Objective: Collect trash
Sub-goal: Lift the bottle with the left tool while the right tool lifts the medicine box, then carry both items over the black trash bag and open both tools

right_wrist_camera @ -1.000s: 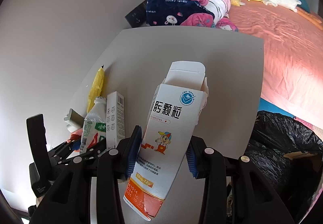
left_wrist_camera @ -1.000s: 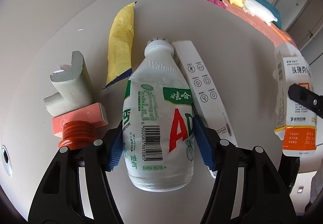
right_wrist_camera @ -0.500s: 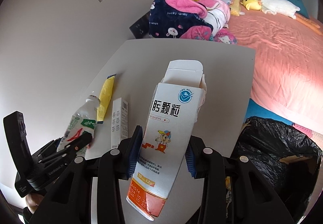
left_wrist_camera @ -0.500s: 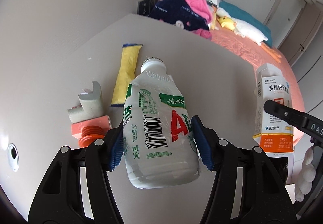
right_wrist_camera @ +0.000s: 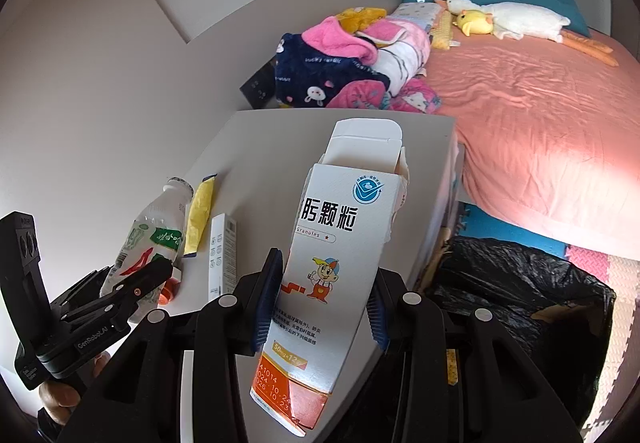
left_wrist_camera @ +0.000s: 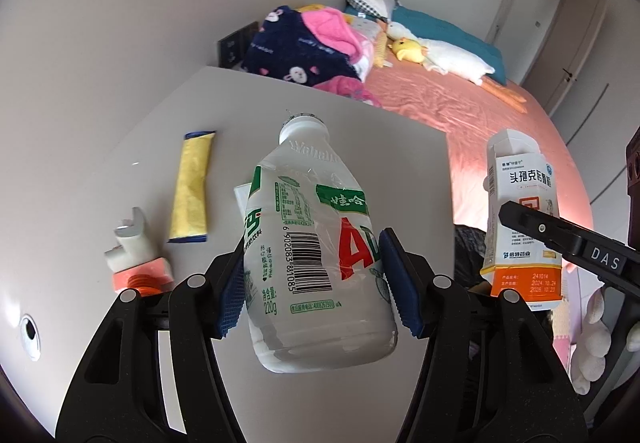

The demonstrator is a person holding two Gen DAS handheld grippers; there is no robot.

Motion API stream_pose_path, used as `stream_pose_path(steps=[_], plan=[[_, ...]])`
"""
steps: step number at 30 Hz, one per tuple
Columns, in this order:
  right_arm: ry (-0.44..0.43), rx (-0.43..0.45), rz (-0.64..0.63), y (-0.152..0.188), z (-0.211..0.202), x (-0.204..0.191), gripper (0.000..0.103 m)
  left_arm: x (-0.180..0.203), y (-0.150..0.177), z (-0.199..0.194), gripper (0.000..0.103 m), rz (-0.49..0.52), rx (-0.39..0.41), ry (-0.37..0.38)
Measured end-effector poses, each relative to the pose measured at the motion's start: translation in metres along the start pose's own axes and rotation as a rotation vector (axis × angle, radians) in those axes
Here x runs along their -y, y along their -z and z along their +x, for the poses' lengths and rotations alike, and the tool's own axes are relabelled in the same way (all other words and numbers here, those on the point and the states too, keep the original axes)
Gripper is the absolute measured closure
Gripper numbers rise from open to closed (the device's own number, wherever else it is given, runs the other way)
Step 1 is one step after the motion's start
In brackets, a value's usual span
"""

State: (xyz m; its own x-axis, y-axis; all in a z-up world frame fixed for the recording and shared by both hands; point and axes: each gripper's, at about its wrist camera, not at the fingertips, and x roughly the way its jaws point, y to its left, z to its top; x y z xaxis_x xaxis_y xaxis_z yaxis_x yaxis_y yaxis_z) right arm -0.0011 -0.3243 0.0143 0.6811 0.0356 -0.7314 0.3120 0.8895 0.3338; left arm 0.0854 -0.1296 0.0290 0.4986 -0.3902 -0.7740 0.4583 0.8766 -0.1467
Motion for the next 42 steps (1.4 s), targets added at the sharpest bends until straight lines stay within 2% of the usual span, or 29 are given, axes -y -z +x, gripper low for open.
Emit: stream_pose_path(steps=[25, 42], plan=[[0.14, 0.102, 0.144, 0.022, -0.078, 0.093, 0.062, 0.128, -0.011, 0.021, 0.043, 0.221, -0.017, 0.194], [0.222, 0.155, 0.237, 0.038, -0.119, 0.145, 0.062, 0.197, -0.009, 0.029, 0.043, 0.35, -0.04, 0.307]])
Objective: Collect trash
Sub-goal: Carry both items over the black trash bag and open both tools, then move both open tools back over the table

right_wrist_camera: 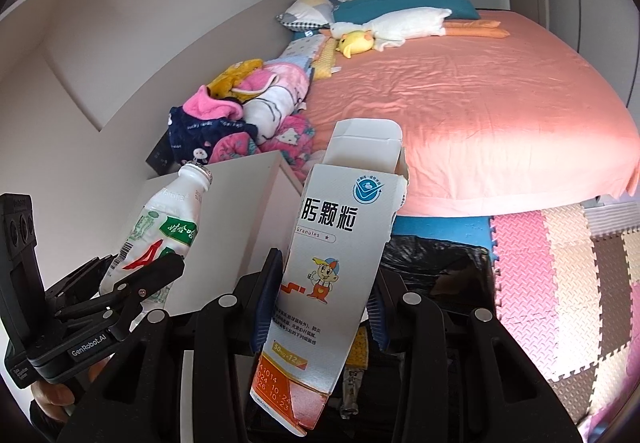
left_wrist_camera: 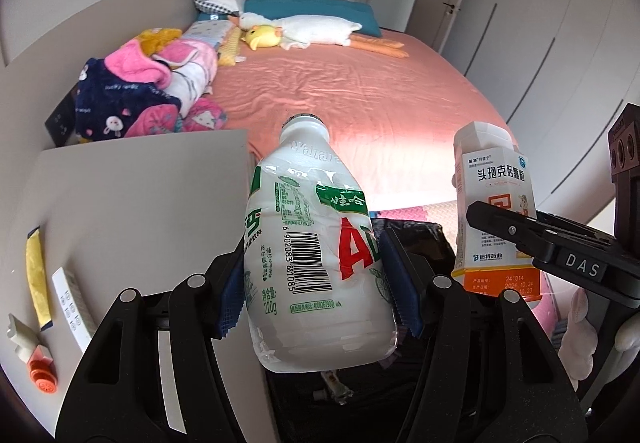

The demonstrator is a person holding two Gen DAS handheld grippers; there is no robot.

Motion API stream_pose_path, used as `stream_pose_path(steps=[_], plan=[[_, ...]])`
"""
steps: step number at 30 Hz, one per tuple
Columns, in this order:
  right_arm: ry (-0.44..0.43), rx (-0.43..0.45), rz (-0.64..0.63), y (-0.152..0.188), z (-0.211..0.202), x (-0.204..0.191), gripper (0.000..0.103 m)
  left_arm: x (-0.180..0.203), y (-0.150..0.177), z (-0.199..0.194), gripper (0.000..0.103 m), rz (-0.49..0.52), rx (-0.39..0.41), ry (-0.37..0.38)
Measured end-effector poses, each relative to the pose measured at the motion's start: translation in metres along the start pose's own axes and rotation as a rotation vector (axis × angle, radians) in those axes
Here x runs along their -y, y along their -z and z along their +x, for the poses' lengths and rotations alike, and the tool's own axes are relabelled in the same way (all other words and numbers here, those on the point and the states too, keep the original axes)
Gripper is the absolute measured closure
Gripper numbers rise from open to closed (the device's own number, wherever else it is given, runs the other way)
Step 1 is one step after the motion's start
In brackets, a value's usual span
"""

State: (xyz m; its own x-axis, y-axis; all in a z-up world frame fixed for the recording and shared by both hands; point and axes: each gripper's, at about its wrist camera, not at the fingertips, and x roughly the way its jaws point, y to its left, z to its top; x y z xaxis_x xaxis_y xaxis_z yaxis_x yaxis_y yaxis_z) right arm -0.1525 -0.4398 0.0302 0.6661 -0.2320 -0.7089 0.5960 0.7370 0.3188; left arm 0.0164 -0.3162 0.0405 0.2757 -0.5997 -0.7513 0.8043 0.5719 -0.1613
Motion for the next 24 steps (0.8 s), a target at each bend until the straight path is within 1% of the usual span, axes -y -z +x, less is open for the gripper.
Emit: stream_pose_path(steps=[3, 4, 5, 6, 7, 8, 9, 13, 18, 24], plan=[[0.011, 0.002, 0.013, 0.001, -0.004, 0.01, 0.061, 0.009, -0.002, 0.006, 0.043, 0.024, -0.02, 0.034], [0.009, 0.003, 0.015, 0.001, -0.006, 0.014, 0.058, 0.014, -0.001, 0.011, 0.042, 0.05, -0.05, 0.059], [0.02, 0.01, 0.023, 0.001, -0.009, 0.017, 0.046, 0.019, 0.0, 0.014, 0.03, 0.069, -0.062, 0.059], [0.038, 0.021, 0.033, 0.001, -0.013, 0.02, 0.031, 0.023, 0.002, 0.015, 0.014, 0.087, -0.064, 0.033], [0.055, 0.043, 0.047, 0.002, -0.017, 0.024, 0.028, 0.028, 0.004, 0.015, 0.006, 0.11, -0.048, -0.008], [0.066, 0.064, 0.057, 0.002, -0.021, 0.026, 0.027, 0.032, 0.005, 0.015, 0.006, 0.133, -0.04, -0.025], [0.072, 0.071, 0.061, 0.001, -0.023, 0.029, 0.027, 0.034, 0.005, 0.016, 0.006, 0.142, -0.046, -0.025], [0.08, 0.07, 0.07, -0.002, -0.024, 0.035, 0.027, 0.033, 0.003, 0.017, 0.006, 0.116, -0.058, -0.014], [0.081, 0.064, 0.063, -0.003, -0.023, 0.036, 0.027, 0.03, 0.002, 0.014, 0.006, 0.096, -0.051, -0.025], [0.069, 0.049, 0.029, -0.004, -0.016, 0.026, 0.027, 0.018, 0.007, 0.011, 0.006, 0.06, -0.05, -0.045]])
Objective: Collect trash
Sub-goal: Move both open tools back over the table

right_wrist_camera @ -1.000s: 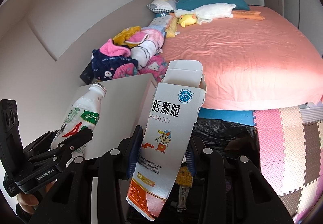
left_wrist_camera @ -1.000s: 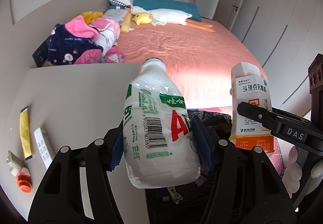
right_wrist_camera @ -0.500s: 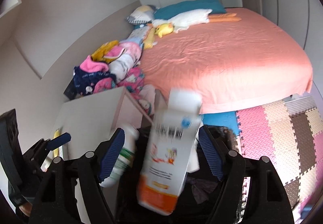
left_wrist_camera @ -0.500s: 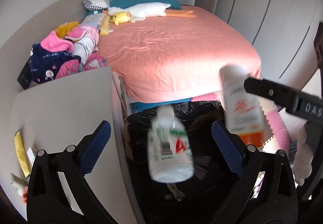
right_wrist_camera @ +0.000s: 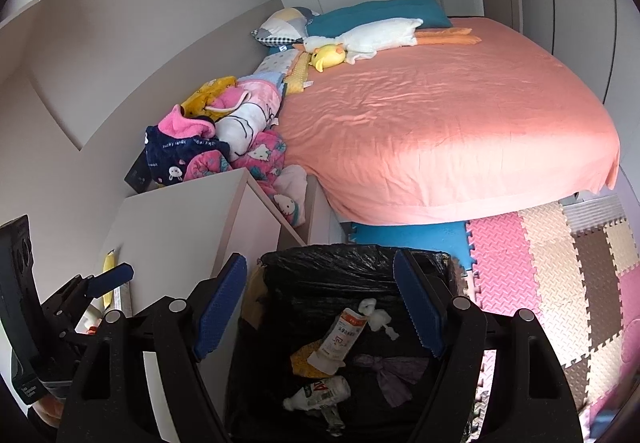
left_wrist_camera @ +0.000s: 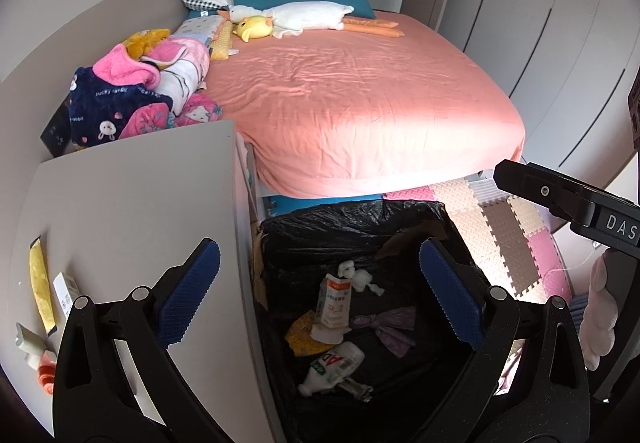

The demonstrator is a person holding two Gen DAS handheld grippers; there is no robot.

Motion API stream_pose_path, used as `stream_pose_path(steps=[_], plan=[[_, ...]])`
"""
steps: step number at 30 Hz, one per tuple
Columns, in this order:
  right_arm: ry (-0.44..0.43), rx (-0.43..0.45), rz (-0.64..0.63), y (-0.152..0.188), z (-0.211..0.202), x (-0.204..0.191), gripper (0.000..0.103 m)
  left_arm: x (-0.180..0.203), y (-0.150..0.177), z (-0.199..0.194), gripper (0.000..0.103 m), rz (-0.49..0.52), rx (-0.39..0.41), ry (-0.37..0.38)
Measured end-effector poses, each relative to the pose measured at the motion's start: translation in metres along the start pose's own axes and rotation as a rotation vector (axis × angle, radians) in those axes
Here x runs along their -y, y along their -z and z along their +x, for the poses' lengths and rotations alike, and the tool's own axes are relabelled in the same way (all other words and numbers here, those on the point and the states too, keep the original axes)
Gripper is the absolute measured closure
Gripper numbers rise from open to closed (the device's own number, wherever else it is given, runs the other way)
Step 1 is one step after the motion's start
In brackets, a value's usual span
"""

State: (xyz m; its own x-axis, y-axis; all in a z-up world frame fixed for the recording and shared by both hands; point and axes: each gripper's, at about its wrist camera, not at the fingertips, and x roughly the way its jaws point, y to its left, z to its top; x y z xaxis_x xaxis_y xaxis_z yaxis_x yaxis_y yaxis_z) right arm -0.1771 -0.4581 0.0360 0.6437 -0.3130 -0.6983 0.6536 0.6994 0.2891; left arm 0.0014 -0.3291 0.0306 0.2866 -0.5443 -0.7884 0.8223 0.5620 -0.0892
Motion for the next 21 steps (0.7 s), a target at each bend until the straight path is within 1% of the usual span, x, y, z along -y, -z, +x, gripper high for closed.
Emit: stream_pose_path(steps=[8, 21], plan=[[-0.037, -0.033, -0.052, 0.005, 0.014, -0.027, 0.027, -0.024, 0.017, -0.01, 0.006, -0.06, -0.006, -0.041], [-0.107, -0.091, -0.156, 0.015, 0.037, -0.088, 0.027, -0.082, 0.05, -0.03, 0.006, -0.189, -0.01, -0.115]])
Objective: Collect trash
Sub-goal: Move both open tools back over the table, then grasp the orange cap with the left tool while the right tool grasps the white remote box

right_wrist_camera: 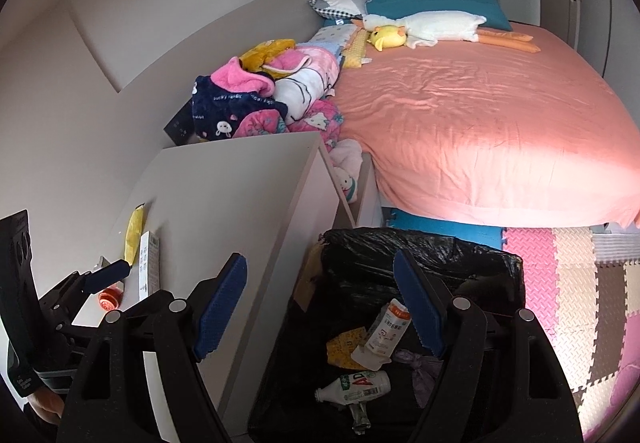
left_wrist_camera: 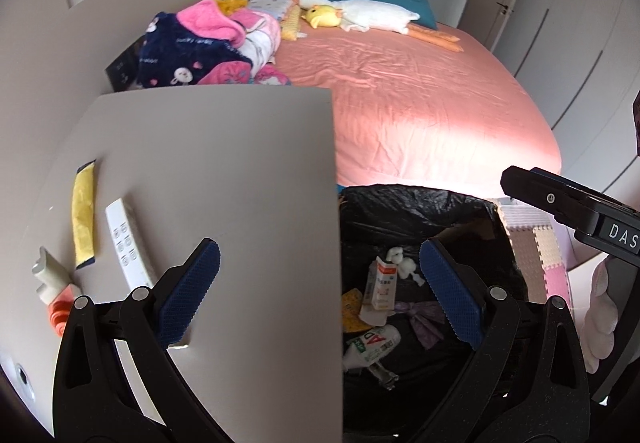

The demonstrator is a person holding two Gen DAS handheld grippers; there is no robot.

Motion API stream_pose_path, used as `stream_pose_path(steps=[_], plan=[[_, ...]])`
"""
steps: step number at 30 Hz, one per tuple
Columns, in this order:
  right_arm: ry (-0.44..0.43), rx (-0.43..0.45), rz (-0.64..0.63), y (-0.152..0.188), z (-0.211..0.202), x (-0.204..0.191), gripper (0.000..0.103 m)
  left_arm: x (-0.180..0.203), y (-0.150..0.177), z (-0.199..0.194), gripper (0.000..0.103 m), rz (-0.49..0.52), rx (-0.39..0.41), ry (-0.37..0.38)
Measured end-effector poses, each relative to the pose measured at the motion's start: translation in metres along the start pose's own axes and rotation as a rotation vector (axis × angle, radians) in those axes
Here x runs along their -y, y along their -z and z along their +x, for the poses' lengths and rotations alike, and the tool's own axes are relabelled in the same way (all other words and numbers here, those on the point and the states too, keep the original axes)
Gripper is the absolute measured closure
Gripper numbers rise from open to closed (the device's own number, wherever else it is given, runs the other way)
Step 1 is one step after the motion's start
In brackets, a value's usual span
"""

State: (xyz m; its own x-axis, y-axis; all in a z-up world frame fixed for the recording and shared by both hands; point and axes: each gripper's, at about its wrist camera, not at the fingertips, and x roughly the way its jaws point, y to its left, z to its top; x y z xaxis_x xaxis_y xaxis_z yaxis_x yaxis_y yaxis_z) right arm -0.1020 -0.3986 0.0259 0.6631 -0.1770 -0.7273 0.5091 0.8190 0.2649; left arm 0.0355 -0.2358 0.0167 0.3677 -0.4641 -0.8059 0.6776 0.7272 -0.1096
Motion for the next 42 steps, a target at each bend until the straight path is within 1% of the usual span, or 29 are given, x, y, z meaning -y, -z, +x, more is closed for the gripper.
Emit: stream_pose_path(steps=[13, 24, 31, 36, 37, 40, 42], plan=[[-0.085, -0.068, -0.11, 0.006, 0.029, -0.064, 0.027, -0.063, 0.031, -0.018, 0.006, -0.129, -0.011, -0.087], [-0.142, -0.125, -0.212, 0.016, 0.051, -0.119, 0.027, -0.112, 0.059, -0.028, 0.006, -0.249, -0.023, -0.135], [-0.169, -0.16, -0.269, 0.023, 0.067, -0.151, 0.027, -0.145, 0.081, -0.035, 0.006, -0.355, -0.016, -0.177], [-0.184, -0.174, -0.305, 0.026, 0.078, -0.168, 0.027, -0.173, 0.096, -0.04, 0.006, -0.462, 0.006, -0.2], [-0.187, -0.175, -0.312, 0.027, 0.08, -0.172, 0.027, -0.178, 0.099, -0.041, 0.008, -0.484, 0.013, -0.21], [-0.2, -0.176, -0.335, 0.029, 0.087, -0.182, 0.027, -0.194, 0.106, -0.043, 0.018, -0.529, 0.028, -0.245], [-0.206, -0.178, -0.343, 0.029, 0.091, -0.186, 0.027, -0.201, 0.108, -0.043, 0.021, -0.548, 0.028, -0.263]])
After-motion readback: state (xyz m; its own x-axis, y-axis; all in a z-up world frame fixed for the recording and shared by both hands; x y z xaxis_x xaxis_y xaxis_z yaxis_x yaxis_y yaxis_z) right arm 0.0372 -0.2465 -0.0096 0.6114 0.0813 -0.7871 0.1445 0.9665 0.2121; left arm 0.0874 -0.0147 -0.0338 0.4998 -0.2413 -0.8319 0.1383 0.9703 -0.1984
